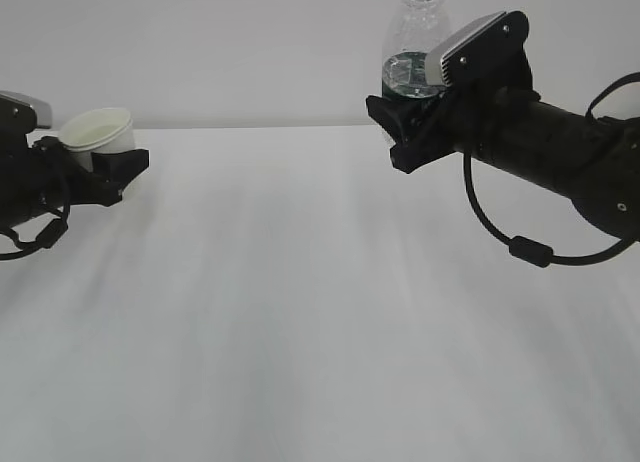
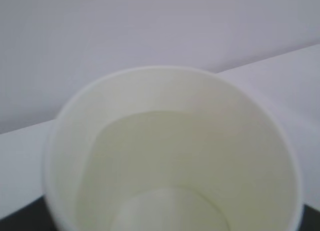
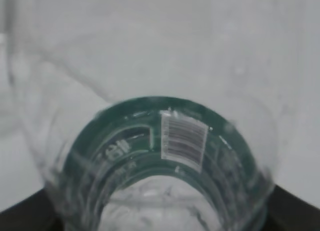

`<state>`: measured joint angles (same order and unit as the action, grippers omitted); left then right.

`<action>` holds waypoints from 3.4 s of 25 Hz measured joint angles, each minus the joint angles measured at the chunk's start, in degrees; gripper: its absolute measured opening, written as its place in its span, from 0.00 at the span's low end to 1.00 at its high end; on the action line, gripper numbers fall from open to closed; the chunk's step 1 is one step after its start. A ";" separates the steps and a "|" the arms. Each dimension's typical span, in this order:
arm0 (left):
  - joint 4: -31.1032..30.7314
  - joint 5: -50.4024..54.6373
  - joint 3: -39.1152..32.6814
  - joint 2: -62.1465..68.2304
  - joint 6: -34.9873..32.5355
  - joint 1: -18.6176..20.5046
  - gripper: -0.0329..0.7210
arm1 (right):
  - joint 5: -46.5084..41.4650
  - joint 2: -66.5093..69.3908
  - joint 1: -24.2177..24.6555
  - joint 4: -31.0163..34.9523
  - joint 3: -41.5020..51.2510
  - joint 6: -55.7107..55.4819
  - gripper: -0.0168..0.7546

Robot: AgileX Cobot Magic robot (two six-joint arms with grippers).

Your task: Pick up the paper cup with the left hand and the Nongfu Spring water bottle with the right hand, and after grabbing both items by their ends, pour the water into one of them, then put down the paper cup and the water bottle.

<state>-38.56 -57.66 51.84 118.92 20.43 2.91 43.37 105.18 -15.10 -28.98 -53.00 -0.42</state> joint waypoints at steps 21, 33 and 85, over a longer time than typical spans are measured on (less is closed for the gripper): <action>2.07 0.00 0.00 0.00 -2.33 1.96 0.65 | -0.13 0.00 0.00 0.00 0.00 0.00 0.65; 3.48 -3.47 0.00 4.76 -3.09 1.96 0.65 | -0.25 0.00 0.00 0.00 0.00 0.00 0.65; 8.46 -7.51 0.00 11.58 -11.51 1.96 0.81 | -1.27 0.00 0.00 -0.11 0.00 0.42 0.65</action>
<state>-30.11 -65.17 51.84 130.50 8.92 4.88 42.09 105.18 -15.10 -29.09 -53.00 0.00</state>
